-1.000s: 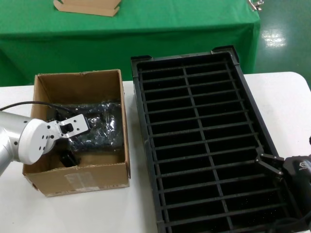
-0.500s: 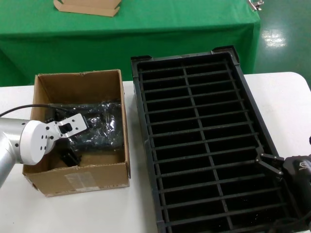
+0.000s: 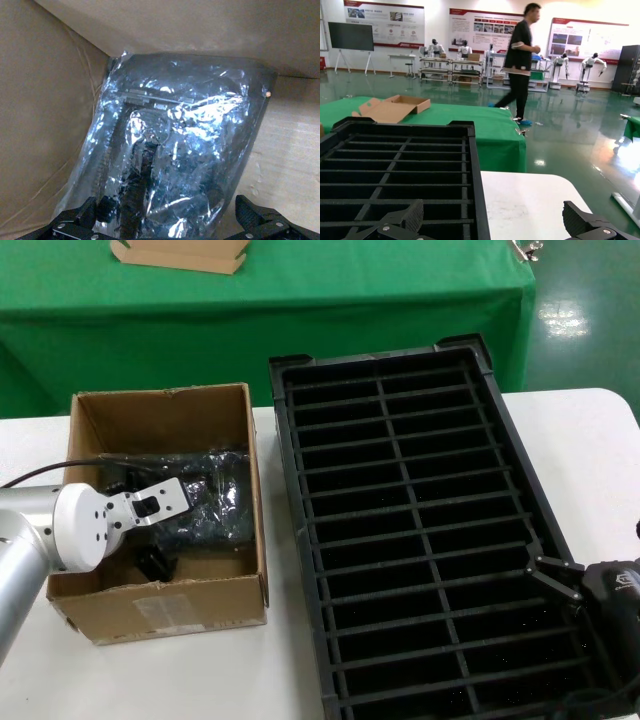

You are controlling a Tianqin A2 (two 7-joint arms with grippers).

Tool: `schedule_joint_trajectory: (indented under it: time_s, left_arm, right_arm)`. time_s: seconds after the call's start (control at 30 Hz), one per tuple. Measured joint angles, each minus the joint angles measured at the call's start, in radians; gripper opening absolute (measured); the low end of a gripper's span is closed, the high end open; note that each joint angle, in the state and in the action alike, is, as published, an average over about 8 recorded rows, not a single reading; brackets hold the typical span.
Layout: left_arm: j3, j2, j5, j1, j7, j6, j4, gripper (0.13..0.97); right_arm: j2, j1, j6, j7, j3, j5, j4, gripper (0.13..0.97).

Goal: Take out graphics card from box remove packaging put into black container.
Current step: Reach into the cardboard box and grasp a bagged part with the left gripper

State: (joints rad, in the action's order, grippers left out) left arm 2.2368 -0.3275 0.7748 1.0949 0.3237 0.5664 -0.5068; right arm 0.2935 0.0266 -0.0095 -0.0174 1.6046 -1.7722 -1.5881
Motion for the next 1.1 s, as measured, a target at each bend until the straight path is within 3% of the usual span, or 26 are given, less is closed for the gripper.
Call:
schedule_joint_trajectory:
  time_s: [0.7,0.93,1.1]
  left_arm:
    - [-0.054,0.073,0.111,0.059,-0.218,-0.161,0.206,0.958]
    - [-0.056,0.072,0.109,0.059,-0.211,-0.172,0.203,0.910]
    - [-0.060,0.055,0.062,0.038,-0.149,-0.159,0.144,0.860]
  right_arm:
    - [0.000,0.000,0.000,0.000,0.000,0.000,0.000,0.966]
    - [0.000,0.000,0.000,0.000,0.000,0.000,0.000,0.966]
    - [0.000,0.000,0.000,0.000,0.000,0.000,0.000,0.966]
